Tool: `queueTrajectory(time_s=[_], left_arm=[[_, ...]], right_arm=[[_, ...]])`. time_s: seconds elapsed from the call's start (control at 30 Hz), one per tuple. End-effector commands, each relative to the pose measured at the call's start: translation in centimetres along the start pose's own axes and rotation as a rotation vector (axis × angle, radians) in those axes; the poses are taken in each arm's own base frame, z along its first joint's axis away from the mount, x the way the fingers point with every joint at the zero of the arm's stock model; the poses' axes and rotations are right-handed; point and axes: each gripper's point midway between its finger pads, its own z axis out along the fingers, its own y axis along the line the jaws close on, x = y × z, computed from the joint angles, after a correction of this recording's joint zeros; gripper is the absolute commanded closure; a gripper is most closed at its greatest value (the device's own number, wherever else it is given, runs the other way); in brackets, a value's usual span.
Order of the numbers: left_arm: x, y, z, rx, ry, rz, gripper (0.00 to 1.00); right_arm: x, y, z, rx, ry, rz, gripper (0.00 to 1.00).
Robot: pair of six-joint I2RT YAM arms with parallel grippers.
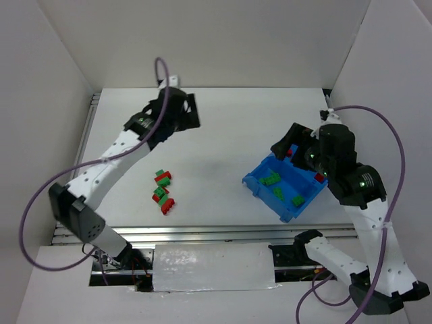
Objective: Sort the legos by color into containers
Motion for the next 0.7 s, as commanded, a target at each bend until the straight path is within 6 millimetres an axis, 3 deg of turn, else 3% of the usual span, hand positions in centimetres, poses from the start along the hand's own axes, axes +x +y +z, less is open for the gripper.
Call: queueTrajectory(time_s=[0.0, 0.03, 0.07, 0.13, 0.2, 0.33, 0.57, 0.67], left_arm=[[7.6, 8.8, -2.6, -0.304, 0.201, -0.014, 0.01], [8.0, 9.4, -3.5, -0.292, 0.215, -0.041, 0.01], [9.6, 10.7, -3.5, -0.319, 0.250, -0.057, 0.01], [10.5, 11.3, -3.4, -0.322, 0.267, -0.092, 0.00], [12.7, 12.2, -2.4, -0.351, 0.322, -0.122, 0.01], [14.9, 14.5, -1.3, -0.493, 0.363, -0.191, 0.01], [15.3, 17.6, 0.8, -0.630, 0.326, -0.269, 0.02], [16.4, 18.7, 2.1, -0.636, 0.348, -0.304, 0.04]], right_arm=[[-0.2, 3.0, 1.9, -0.090, 0.008, -0.066, 0.06], [0.9, 4.1, 3.0, -0.103, 0.056, -0.095, 0.06], [1.5, 4.7, 3.7, -0.109, 0.081, -0.112, 0.06], [3.0, 6.3, 5.1, -0.125, 0.139, -0.149, 0.05], [3.6, 7.5, 5.8, -0.147, 0.157, -0.166, 0.05], [5.4, 9.1, 7.4, -0.183, 0.221, -0.198, 0.04], [8.0, 9.3, 8.1, -0.214, 0.288, -0.217, 0.04], [8.9, 8.8, 8.2, -0.206, 0.305, -0.220, 0.04]])
